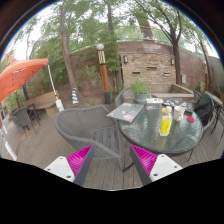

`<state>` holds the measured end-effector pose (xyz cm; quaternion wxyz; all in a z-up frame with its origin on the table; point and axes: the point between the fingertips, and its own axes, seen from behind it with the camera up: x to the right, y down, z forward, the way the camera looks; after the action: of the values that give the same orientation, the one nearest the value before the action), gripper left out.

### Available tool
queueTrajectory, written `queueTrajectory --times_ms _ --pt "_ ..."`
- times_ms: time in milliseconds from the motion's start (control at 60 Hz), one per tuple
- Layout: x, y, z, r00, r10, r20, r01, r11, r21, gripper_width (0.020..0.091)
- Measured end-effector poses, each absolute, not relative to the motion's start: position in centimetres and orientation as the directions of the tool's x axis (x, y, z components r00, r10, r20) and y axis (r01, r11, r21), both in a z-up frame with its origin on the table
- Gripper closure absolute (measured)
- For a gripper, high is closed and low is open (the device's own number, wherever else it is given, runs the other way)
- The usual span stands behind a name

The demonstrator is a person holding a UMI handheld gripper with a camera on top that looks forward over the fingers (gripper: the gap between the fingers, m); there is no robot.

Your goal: Pour water

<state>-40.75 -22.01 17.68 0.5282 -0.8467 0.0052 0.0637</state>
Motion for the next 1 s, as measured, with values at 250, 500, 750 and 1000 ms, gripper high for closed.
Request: queueTrajectory --times_ms 250,500,750,1000 --pt "-39.7 -22.0 17.0 0.992 -0.078 -0.098 -0.122 -0.429 -0.895 0.0290" --pt "-32.5 -19.6 13.6 0.969 -0.206 -0.132 -0.209 -0.414 -0.886 0.0283" --pt "-18.3 -7.3 11.5 0.968 -0.244 -0.061 -0.136 -0.301 -0.944 0.0276" --pt "-10.6 3.5 7.3 0.954 -0.268 -0.131 -0.198 -0.241 -0.950 0.0267"
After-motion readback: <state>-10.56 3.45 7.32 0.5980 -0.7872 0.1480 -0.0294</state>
